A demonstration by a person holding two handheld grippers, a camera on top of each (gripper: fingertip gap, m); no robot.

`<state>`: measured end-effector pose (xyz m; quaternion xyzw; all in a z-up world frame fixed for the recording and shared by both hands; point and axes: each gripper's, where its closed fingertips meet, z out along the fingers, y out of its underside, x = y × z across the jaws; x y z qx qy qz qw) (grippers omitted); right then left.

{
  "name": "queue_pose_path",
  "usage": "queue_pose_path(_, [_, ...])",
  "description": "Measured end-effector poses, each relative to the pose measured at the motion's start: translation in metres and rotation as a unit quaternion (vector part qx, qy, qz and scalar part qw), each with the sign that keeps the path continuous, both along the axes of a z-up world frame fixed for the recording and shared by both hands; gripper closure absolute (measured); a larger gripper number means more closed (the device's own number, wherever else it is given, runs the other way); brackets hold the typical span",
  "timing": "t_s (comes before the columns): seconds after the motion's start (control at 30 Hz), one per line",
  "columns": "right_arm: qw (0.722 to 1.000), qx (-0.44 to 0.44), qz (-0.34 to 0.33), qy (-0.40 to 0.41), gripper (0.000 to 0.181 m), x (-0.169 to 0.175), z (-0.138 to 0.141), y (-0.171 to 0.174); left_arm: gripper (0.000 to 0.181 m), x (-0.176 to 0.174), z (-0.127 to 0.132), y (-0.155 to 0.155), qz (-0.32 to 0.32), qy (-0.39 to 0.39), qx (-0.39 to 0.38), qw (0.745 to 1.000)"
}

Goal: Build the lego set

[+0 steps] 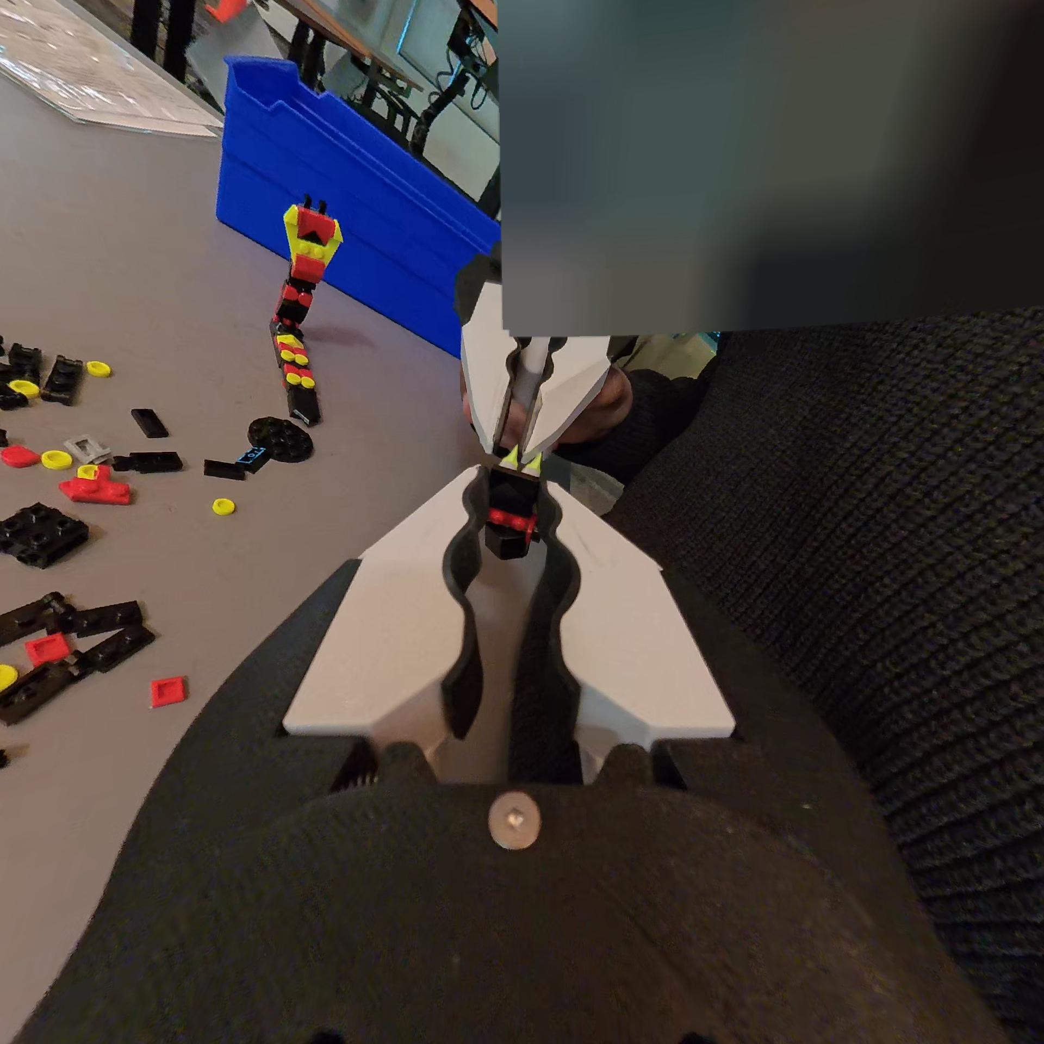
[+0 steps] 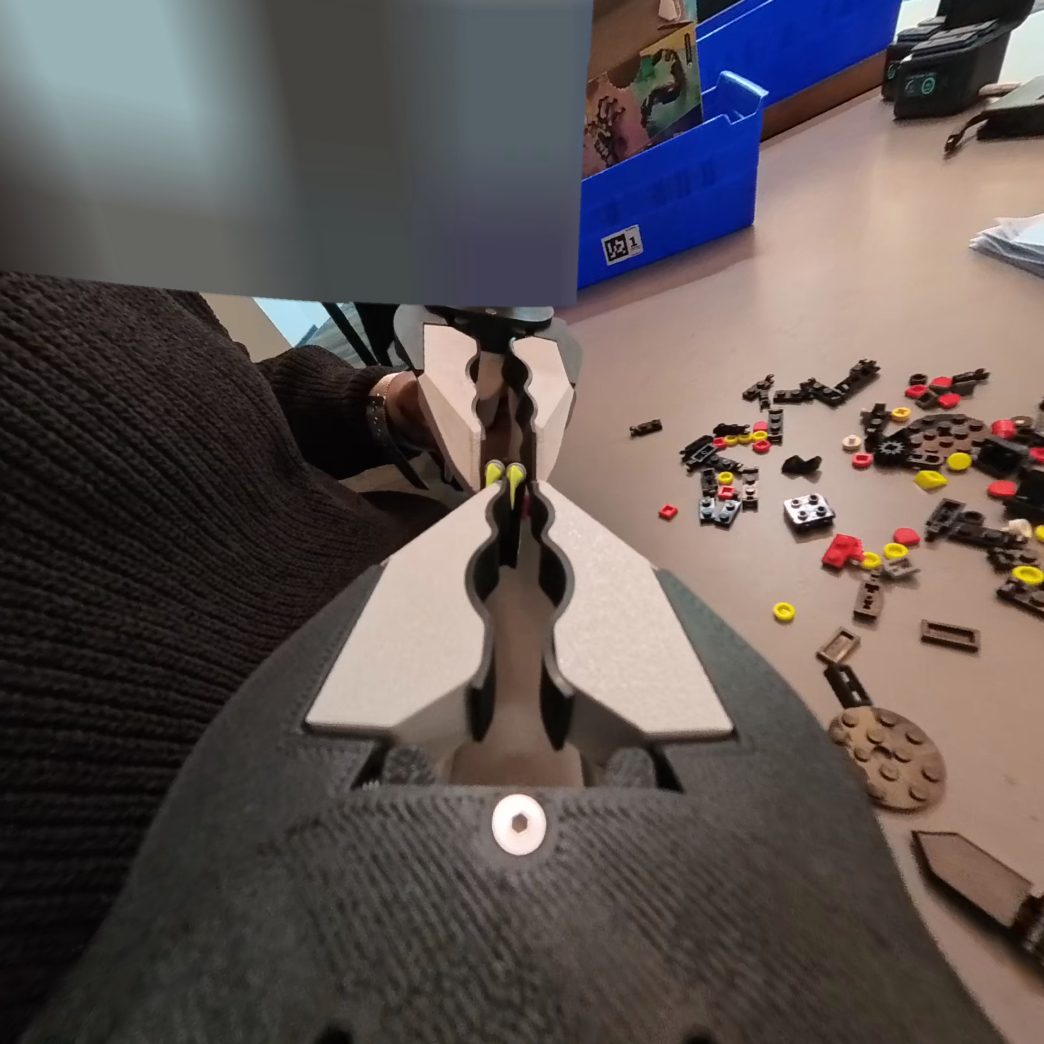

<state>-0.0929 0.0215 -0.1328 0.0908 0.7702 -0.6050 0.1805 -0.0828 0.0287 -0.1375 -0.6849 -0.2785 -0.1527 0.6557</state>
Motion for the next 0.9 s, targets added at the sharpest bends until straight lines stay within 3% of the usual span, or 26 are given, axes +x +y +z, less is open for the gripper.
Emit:
queue_pose_path(0.43, [0.999, 0.003, 0.017, -0.029, 0.181, 0.0043, -0.0029, 0.0003, 0.167, 0.0016, -0.0042, 0.0022, 0.004, 0.036, -0.043, 0.998])
queue_pose_path(0.9, [0.993, -0.001, 0.003, -0.119, 0.181, 0.0004, -0.0035, -0.0013, 0.167, -0.0028, -0.0053, 0.0006, 0.029, 0.073, -0.079, 0.994])
